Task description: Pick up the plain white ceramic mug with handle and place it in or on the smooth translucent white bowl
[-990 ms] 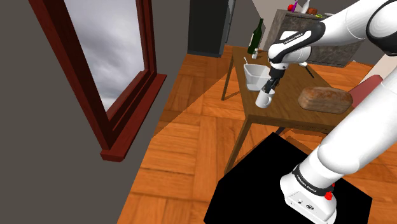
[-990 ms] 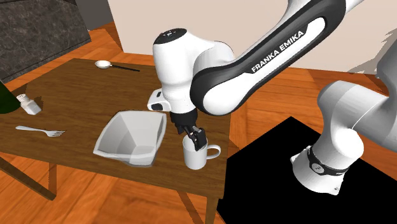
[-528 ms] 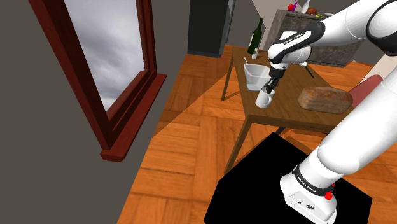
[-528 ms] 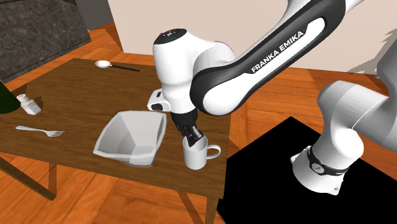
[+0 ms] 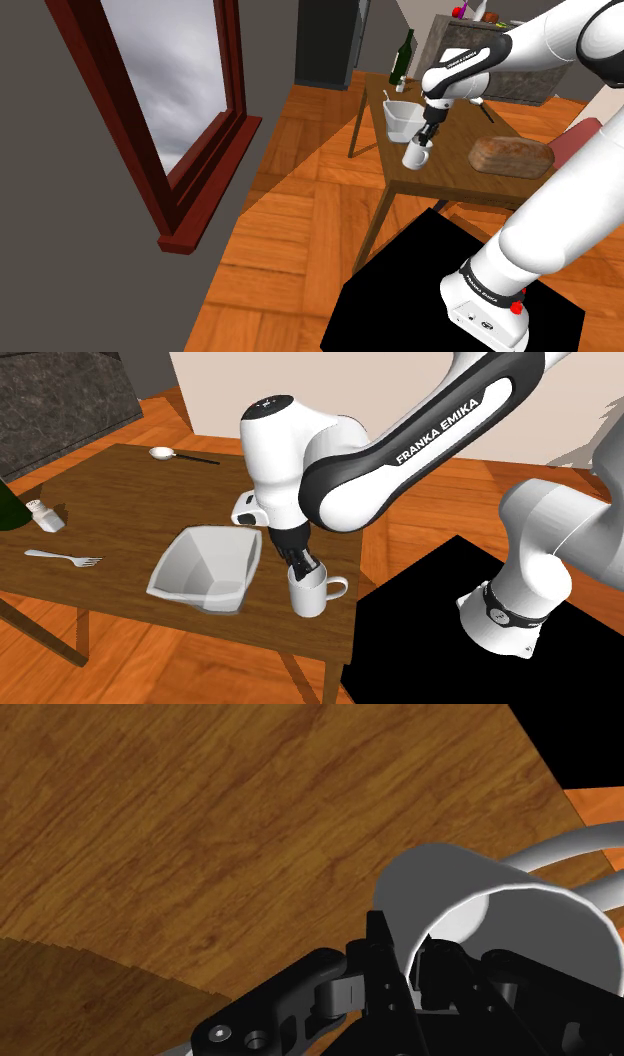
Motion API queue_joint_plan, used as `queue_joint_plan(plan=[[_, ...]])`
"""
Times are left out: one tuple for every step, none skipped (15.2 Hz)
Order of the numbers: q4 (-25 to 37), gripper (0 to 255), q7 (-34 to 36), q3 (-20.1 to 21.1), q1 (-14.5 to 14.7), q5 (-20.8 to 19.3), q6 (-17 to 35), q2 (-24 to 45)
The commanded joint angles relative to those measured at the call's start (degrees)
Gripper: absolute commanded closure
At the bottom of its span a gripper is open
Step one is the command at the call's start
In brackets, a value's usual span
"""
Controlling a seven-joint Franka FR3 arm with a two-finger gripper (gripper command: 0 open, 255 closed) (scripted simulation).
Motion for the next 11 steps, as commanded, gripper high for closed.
queue_joint_plan(plan=[[0.5, 255, 0.3, 0.1, 0.0, -0.4, -1.2, -0.8], [0.9, 255, 0.5, 0.1, 0.0, -0.7, -2.0, -1.3], [1.2, 255, 0.7, 0.1, 0.0, -0.9, -2.8, -1.8], [1.6, 255, 0.9, 0.2, 0.1, -1.2, -3.6, -2.2], [2.0, 255, 1.0, 0.2, 0.1, -1.4, -4.4, -2.7], [2.4, 255, 1.2, 0.3, 0.1, -1.6, -5.2, -3.1], [2.8, 255, 1.3, 0.3, 0.1, -1.8, -6.0, -3.5], [3.2, 255, 1.4, 0.4, 0.1, -2.0, -6.7, -3.9], [3.7, 255, 1.6, 0.5, 0.1, -2.2, -7.5, -4.3], [4.1, 255, 1.7, 0.5, 0.1, -2.3, -8.3, -4.7], [4.6, 255, 1.8, 0.6, 0.1, -2.5, -9.1, -5.1]])
